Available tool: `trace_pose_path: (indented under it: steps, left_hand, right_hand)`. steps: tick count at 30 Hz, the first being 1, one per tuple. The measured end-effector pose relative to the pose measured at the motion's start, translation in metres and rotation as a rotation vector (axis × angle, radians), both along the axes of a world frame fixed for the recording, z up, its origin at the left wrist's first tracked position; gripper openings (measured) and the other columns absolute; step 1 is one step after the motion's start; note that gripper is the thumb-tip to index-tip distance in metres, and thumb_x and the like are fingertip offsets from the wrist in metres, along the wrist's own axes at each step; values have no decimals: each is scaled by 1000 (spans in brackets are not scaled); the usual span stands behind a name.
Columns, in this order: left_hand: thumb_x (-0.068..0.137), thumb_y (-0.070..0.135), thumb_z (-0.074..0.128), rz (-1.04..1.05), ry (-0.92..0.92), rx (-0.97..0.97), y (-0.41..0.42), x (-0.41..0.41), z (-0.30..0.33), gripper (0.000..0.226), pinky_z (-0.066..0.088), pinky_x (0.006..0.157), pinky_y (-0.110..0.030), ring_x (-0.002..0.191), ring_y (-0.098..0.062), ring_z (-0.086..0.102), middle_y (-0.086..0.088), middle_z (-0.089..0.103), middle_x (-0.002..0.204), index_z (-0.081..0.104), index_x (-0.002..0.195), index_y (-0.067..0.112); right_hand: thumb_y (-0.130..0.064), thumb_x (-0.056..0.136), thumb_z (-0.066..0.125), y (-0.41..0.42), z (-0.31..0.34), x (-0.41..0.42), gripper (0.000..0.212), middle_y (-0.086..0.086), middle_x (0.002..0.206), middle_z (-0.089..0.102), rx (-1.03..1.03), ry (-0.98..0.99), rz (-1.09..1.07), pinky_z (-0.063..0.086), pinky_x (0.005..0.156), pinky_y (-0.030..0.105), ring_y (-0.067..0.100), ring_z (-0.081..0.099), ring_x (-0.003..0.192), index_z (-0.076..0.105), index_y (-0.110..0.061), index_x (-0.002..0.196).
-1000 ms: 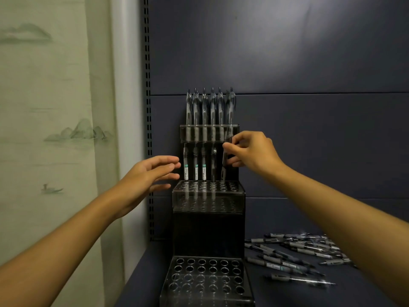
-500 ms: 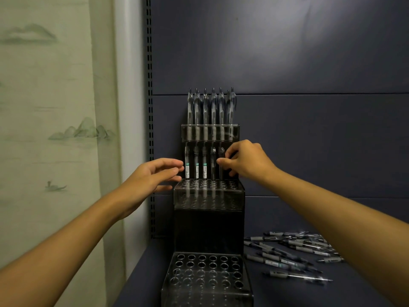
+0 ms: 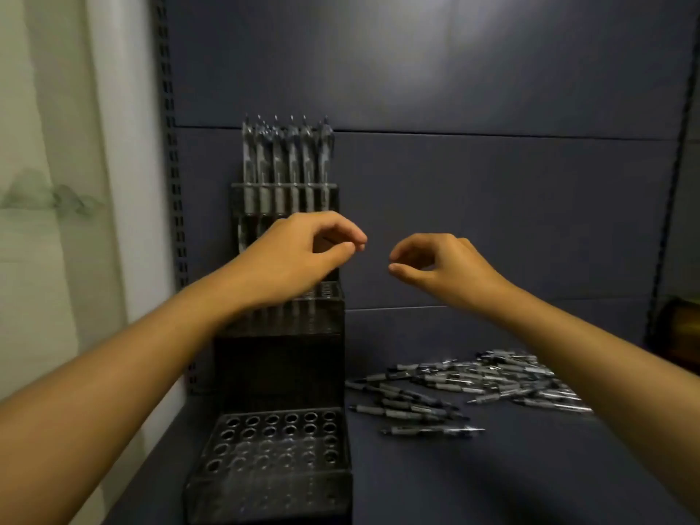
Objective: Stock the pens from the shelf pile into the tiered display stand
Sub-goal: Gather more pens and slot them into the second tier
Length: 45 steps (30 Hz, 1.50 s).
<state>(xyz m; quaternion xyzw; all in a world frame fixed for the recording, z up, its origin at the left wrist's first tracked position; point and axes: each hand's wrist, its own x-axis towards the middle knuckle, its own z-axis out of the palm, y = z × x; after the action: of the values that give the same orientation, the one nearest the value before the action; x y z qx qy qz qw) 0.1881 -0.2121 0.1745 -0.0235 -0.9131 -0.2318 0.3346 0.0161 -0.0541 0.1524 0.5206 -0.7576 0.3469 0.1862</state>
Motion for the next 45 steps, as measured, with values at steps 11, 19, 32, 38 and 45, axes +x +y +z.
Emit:
trace_pose_path:
  steps: [11, 19, 32, 38, 45]
  left_hand:
    - [96, 33, 61, -19, -383, -121, 122, -135, -91, 25, 49, 99, -26, 109, -1, 61, 14, 66, 118, 62, 121, 30]
    - [97, 49, 51, 174, -503, -218, 192, -216, -182, 62, 27, 117, -34, 143, -13, 29, 8, 32, 154, 25, 150, 30]
    - [83, 73, 51, 247, -485, -174, 201, -281, -210, 63, 21, 114, -36, 130, -12, 28, 13, 33, 132, 38, 136, 42]
    - [86, 71, 48, 226, -520, -200, 204, -283, -211, 52, 21, 112, -33, 127, -10, 28, 16, 32, 125, 39, 130, 47]
    - [86, 72, 46, 120, -580, -204, 223, -285, -213, 62, 26, 113, -35, 131, -10, 29, 15, 38, 138, 33, 140, 44]
  right_hand:
    - [-37, 93, 66, 135, -91, -105, 31, -10, 119, 67, 263, -68, -107, 43, 88, 19, 7, 60, 109, 67, -24, 121]
    - [-43, 91, 66, 219, -159, -201, 41, -8, 137, 57, 371, -169, -144, 35, 103, 25, 13, 48, 130, 57, -32, 129]
    - [-45, 93, 61, 214, -176, -258, 34, -5, 114, 52, 365, -206, -21, 38, 91, 20, 12, 52, 113, 61, -35, 126]
    - [-35, 97, 60, 216, -183, -264, 32, -6, 117, 52, 378, -190, 35, 33, 87, 12, 7, 50, 108, 60, -36, 129]
    - [-27, 94, 64, 217, -187, -256, 25, -7, 110, 61, 206, -290, 151, 40, 82, 5, 1, 58, 96, 67, -30, 119]
